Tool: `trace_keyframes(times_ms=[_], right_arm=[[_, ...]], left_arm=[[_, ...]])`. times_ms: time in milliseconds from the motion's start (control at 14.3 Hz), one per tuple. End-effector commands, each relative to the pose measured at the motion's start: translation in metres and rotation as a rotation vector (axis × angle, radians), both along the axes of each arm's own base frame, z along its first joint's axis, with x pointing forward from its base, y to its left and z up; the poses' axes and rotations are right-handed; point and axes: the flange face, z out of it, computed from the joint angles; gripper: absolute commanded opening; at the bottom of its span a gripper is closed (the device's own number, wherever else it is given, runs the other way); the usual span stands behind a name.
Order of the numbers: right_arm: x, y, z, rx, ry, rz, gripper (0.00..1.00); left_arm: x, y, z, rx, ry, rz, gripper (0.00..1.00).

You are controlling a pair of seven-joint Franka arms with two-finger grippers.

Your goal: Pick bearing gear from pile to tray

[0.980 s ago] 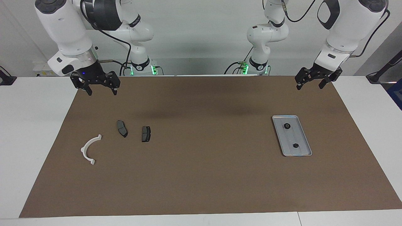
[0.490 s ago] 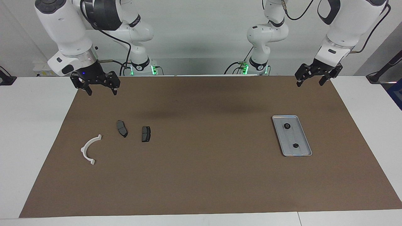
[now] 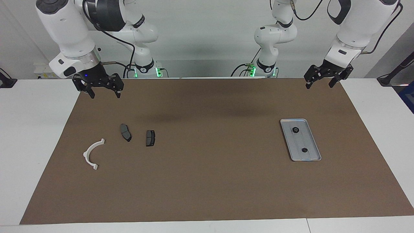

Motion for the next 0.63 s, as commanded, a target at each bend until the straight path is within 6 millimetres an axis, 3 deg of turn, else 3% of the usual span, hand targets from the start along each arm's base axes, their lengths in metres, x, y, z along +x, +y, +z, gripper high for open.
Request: trace_keyframes(times_ms=[0,560], right_arm=[[-0.0061,-0.0032,0.0027,0.003,0.001,0.018,1.00],[-0.0059,-0.0033,0.0029,0.002,0.000,0.018,1.00]], left_arm=[[-0.0060,-0.0006,0.0078,-0.012,0.000,-0.004,1.00],[0.0003,-0.0018,0.0091,-0.017,-0.038,-0.006,1.00]])
